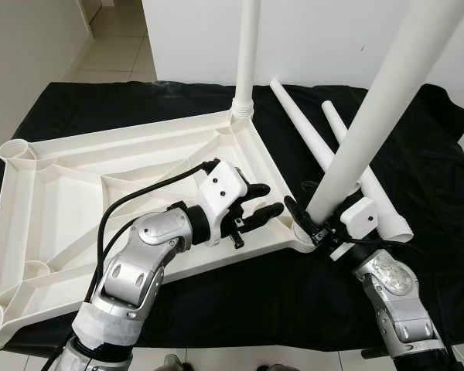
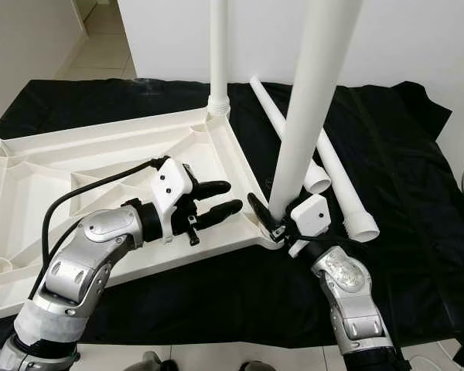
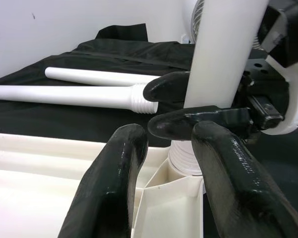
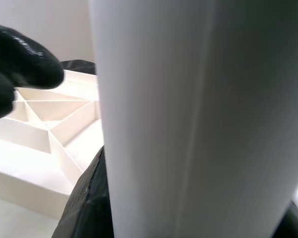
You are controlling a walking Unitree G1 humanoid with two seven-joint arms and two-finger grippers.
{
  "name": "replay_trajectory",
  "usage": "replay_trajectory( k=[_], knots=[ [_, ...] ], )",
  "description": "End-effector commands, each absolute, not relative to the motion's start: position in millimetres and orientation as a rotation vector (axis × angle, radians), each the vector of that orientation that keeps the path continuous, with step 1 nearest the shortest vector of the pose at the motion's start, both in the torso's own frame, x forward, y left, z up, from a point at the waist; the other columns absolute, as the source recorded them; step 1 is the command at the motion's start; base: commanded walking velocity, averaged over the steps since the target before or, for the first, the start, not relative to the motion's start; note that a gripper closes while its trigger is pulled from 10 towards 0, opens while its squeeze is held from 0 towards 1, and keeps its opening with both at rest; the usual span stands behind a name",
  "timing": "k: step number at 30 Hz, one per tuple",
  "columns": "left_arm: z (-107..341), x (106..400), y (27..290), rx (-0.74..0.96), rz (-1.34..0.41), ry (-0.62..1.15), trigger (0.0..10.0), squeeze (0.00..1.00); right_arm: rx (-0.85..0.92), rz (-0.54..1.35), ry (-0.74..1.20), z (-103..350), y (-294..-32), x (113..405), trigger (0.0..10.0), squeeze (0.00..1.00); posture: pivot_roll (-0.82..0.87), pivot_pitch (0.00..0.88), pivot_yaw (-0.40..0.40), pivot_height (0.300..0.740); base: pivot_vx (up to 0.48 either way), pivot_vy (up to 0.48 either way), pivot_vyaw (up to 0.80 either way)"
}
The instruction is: Building children table
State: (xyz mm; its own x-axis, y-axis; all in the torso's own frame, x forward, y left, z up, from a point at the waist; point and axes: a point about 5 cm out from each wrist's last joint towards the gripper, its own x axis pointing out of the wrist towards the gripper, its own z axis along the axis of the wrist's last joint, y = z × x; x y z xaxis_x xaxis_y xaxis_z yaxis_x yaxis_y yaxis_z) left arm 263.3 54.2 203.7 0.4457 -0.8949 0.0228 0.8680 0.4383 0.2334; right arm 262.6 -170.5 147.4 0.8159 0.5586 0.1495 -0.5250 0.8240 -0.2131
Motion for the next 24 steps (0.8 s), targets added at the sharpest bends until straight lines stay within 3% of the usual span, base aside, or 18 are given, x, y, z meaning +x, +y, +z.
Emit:
replay_trajectory(
  k=[1, 7, 24],
  knots=[
    [207, 264, 55, 0.191, -1.043, -0.163, 10.0, 0.00, -0.041, 0.521, 0.232, 70, -184, 247, 10.0, 0.00, -0.11, 0.127, 0.063, 0.740, 0.000, 0.000, 0.00],
    [207, 264, 55, 0.192, -1.046, -0.163, 10.0, 0.00, -0.006, 0.512, 0.236, 71, -183, 249, 10.0, 0.00, -0.11, 0.129, 0.065, 0.740, 0.000, 0.000, 0.00],
    [206, 264, 53, 0.192, -1.052, -0.168, 10.0, 0.00, -0.139, 0.500, 0.140, 96, -185, 267, 10.0, 0.00, -0.12, 0.109, 0.054, 0.740, 0.000, 0.000, 0.00]
  ],
)
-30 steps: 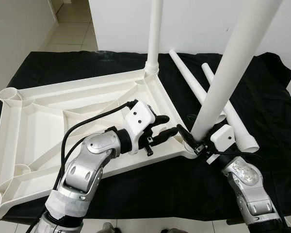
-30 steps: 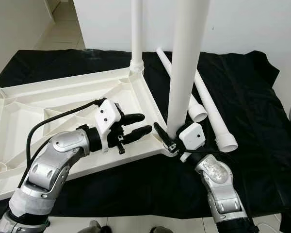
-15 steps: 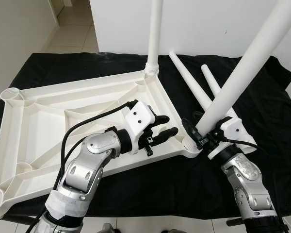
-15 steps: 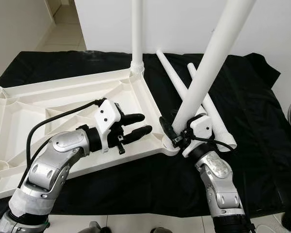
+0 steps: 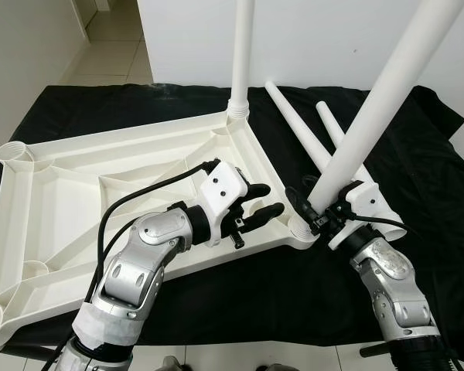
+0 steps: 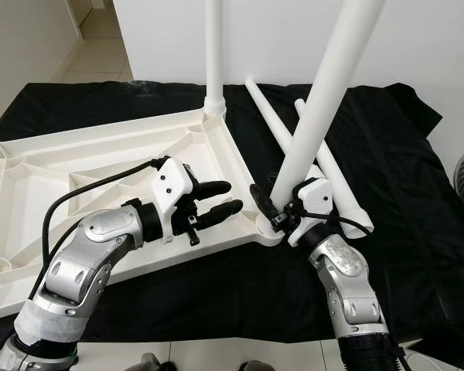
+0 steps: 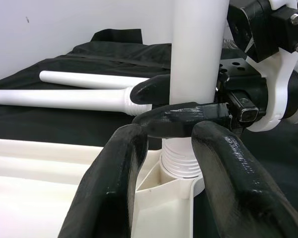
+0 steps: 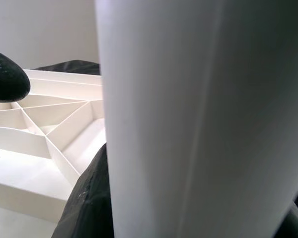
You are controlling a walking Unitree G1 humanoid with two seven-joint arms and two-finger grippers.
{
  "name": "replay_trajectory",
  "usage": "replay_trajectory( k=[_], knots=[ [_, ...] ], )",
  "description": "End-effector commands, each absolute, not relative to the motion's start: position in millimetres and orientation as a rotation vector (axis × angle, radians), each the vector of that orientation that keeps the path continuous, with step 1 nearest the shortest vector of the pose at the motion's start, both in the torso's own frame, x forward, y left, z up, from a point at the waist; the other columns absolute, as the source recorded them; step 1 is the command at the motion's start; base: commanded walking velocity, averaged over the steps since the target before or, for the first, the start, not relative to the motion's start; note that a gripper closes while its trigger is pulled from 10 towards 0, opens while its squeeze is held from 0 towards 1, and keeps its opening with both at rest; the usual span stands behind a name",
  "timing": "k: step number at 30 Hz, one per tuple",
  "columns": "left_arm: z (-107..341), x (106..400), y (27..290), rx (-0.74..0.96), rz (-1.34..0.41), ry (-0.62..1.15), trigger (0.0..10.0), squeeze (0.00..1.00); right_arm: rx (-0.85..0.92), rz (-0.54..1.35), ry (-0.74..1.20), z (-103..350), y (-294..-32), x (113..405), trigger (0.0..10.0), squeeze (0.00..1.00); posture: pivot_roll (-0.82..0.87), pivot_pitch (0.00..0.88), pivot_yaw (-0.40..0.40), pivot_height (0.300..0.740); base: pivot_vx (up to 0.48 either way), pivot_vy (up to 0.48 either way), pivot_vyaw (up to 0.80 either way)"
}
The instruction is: Building children table
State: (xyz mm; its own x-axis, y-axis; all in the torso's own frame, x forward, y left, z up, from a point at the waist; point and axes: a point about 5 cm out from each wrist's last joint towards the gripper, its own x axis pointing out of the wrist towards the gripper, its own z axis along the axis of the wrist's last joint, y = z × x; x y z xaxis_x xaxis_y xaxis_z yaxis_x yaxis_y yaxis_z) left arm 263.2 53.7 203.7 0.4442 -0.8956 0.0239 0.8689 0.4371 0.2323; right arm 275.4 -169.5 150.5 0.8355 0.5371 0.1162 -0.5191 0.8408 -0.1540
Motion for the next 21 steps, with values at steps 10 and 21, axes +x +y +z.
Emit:
replay_trajectory(
  k=[10, 21],
  knots=[
    [206, 265, 51, 0.193, -1.056, -0.172, 10.0, 0.00, -0.140, 0.494, 0.080, 107, -186, 269, 10.0, 0.00, -0.12, 0.102, 0.050, 0.740, 0.000, 0.000, 0.00],
    [207, 265, 50, 0.190, -1.056, -0.177, 10.0, 0.00, -0.095, 0.365, 0.078, 101, -180, 268, 10.0, 0.00, -0.13, 0.097, 0.047, 0.740, 0.000, 0.000, 0.00]
  ],
)
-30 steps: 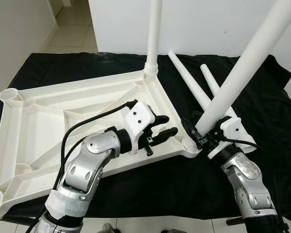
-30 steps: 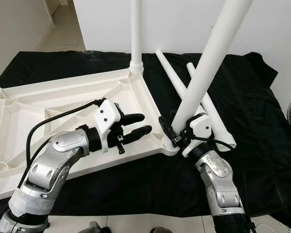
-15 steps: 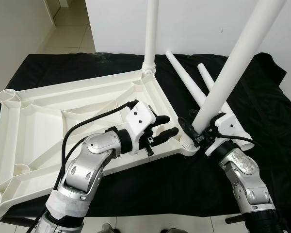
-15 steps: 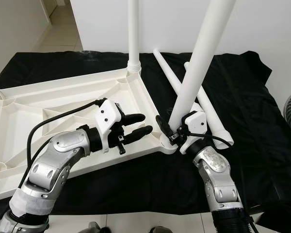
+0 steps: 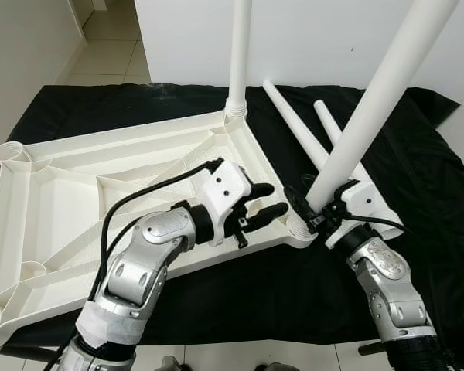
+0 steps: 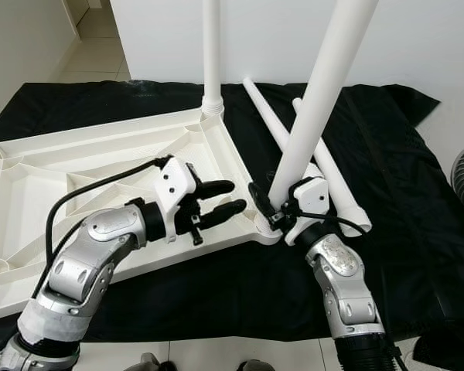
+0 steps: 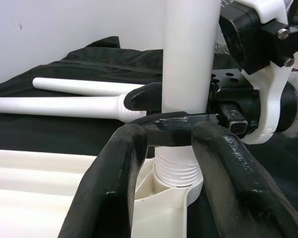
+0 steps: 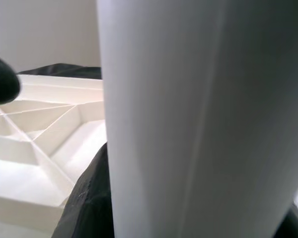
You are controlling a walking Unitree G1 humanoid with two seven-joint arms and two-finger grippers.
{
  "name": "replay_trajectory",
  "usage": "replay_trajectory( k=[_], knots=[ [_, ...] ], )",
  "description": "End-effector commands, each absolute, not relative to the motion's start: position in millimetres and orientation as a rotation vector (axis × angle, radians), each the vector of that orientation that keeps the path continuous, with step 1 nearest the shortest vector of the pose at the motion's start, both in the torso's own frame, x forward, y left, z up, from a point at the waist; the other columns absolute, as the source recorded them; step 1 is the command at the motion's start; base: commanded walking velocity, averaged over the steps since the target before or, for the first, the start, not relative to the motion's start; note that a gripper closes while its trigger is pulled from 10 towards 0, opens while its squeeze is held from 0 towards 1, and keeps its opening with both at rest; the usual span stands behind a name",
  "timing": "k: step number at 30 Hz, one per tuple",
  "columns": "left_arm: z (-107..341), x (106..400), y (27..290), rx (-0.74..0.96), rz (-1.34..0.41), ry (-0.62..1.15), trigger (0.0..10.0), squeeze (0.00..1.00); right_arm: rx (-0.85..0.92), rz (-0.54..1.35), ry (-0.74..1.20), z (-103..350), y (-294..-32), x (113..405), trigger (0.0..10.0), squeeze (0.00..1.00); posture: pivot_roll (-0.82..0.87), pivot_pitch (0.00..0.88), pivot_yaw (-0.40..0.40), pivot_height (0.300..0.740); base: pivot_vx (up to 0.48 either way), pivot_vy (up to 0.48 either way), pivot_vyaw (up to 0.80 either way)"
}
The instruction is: Building children table
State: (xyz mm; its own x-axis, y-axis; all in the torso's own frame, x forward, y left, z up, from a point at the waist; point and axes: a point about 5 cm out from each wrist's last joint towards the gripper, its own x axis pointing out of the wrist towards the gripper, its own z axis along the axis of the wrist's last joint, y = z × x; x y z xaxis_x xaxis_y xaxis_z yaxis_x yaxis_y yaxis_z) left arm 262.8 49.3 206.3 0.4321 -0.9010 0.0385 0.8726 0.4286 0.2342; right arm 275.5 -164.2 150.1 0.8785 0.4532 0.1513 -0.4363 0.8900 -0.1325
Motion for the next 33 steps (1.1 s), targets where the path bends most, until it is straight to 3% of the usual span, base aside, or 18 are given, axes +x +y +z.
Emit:
replay_trajectory(
  k=[1, 3, 22, 33],
  knots=[
    [207, 265, 50, 0.190, -1.056, -0.177, 10.0, 0.00, -0.095, 0.365, 0.078, 101, -180, 268, 10.0, 0.00, -0.13, 0.097, 0.047, 0.740, 0.000, 0.000, 0.00],
    [207, 266, 50, 0.187, -1.053, -0.178, 10.0, 0.00, -0.091, 0.232, 0.062, 102, -182, 276, 10.0, 0.00, -0.12, 0.100, 0.041, 0.740, 0.000, 0.000, 0.00],
    [209, 269, 50, 0.184, -1.040, -0.190, 10.0, 0.00, -0.052, -0.114, 0.045, 105, -171, 296, 10.0, 0.00, -0.12, 0.093, 0.039, 0.740, 0.000, 0.000, 0.00],
    [211, 270, 49, 0.183, -1.046, -0.196, 10.0, 0.00, -0.066, -0.343, 0.004, 114, -178, 316, 10.0, 0.00, -0.12, 0.089, 0.043, 0.740, 0.000, 0.000, 0.00]
  ],
)
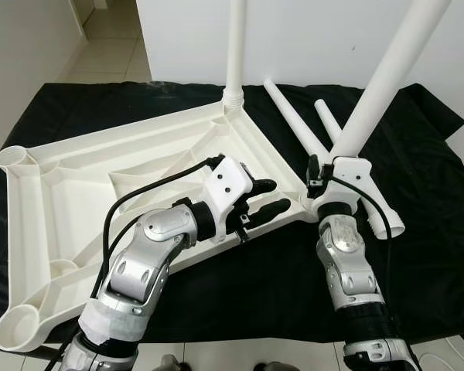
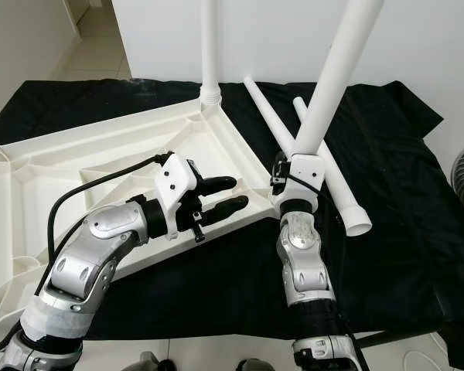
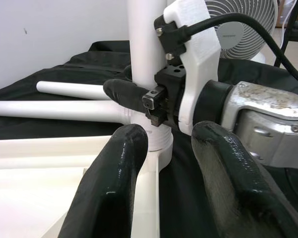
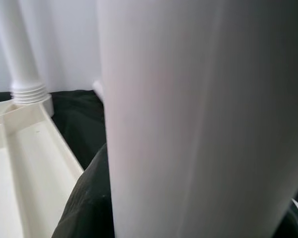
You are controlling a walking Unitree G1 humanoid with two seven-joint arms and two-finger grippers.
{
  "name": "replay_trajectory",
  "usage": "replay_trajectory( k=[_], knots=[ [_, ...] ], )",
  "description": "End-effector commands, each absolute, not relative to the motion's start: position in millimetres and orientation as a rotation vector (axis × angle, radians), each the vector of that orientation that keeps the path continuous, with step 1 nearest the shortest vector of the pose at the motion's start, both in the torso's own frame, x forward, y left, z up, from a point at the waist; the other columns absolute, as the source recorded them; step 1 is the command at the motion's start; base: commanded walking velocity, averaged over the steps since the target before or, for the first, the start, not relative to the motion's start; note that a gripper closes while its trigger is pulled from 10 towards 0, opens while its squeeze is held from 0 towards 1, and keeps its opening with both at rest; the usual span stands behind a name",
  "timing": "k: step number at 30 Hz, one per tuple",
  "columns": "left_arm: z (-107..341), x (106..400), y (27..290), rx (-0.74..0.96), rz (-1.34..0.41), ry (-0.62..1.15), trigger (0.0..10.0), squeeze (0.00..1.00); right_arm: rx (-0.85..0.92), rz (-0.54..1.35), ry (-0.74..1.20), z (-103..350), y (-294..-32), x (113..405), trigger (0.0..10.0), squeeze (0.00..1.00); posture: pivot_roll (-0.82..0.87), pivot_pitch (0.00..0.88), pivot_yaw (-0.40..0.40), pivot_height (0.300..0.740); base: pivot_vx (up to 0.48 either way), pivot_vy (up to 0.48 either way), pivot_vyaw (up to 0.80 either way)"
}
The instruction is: Building children table
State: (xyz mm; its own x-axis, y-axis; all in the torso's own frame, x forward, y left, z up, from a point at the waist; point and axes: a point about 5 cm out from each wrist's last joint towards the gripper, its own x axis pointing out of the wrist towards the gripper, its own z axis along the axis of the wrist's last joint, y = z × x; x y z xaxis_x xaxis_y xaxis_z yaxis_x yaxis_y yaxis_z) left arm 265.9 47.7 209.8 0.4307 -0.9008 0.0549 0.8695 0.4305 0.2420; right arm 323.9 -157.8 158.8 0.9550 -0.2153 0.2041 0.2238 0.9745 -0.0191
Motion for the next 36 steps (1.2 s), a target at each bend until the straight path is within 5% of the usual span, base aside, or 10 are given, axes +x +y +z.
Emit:
replay_trajectory(
  k=[1, 10, 22, 23, 24, 36],
  knots=[
    [211, 270, 49, 0.183, -1.046, -0.196, 10.0, 0.00, -0.066, -0.343, 0.004, 114, -178, 316, 10.0, 0.00, -0.12, 0.089, 0.043, 0.740, 0.000, 0.000, 0.00],
    [211, 270, 48, 0.184, -1.047, -0.198, 10.0, 0.00, -0.029, -0.483, 0.005, 116, -179, 325, 10.0, 0.00, -0.12, 0.088, 0.041, 0.740, 0.000, 0.000, 0.00],
    [211, 269, 48, 0.180, -1.042, -0.199, 10.0, 0.00, -0.022, -0.414, -0.092, 126, -177, 328, 10.0, 0.00, -0.11, 0.086, 0.035, 0.740, 0.000, 0.000, 0.00],
    [211, 269, 47, 0.179, -1.042, -0.199, 10.0, 0.00, -0.014, -0.410, -0.104, 128, -179, 329, 10.0, 0.18, -0.11, 0.086, 0.035, 0.740, 0.000, 0.000, 0.00],
    [211, 269, 47, 0.179, -1.043, -0.199, 10.0, 0.00, -0.006, -0.407, -0.115, 130, -181, 330, 10.0, 1.00, -0.11, 0.086, 0.035, 0.740, 0.000, 0.000, 0.00],
    [210, 268, 46, 0.179, -1.052, -0.200, 10.0, 0.00, 0.026, -0.427, -0.093, 128, -189, 334, 10.0, 0.98, -0.12, 0.076, 0.032, 0.740, 0.000, 0.000, 0.00]
  ],
)
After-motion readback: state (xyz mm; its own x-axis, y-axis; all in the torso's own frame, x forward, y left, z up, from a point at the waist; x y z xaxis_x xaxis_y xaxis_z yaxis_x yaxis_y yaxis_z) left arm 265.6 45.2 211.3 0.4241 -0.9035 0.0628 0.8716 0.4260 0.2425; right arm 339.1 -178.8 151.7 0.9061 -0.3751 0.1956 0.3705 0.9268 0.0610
